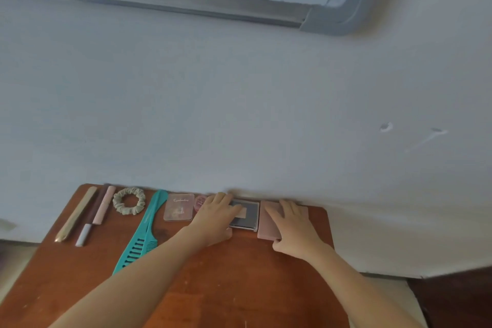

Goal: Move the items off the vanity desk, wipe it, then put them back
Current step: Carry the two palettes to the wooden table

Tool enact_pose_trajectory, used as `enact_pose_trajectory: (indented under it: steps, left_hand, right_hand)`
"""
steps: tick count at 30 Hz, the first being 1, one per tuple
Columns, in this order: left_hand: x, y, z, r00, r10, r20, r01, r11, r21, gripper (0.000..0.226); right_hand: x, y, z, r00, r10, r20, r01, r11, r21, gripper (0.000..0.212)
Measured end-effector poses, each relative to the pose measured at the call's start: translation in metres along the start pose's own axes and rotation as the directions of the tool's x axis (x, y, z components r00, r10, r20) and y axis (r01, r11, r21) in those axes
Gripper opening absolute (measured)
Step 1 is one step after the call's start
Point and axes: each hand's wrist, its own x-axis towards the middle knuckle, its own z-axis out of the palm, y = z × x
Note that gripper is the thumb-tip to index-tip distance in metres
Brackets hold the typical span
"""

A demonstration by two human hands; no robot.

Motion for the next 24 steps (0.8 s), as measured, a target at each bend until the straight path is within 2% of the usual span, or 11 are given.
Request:
enact_pose_trajectory:
  steps: [8, 14, 24]
  left_hand:
    - [-0.009, 0.004, -0.005, 0.997, -0.071, 0.038, 0.070, 0.997, 0.019, 0.045]
    - [-0.033, 0.009, -0.017, 0.998, -0.063, 0.024, 0.063, 0.998, -0.016, 0.055]
    - [-0.085, 0.017, -0.027, 0.998, -0.066, -0.007, 0.066, 0.997, -0.026, 0.054]
  right_hand:
    - [-0.007, -0.012, 0.004, 0.999, 0.039, -0.035, -0.040, 0.999, -0.028, 0.073]
    - [-0.026, -0.019, -0.001, 0.994, 0.043, -0.101, -0.047, 0.998, -0.042, 0.065]
    - [-0.074, -0.029, -0.010, 0.980, 0.054, -0.190, -0.067, 0.996, -0.064, 0.052]
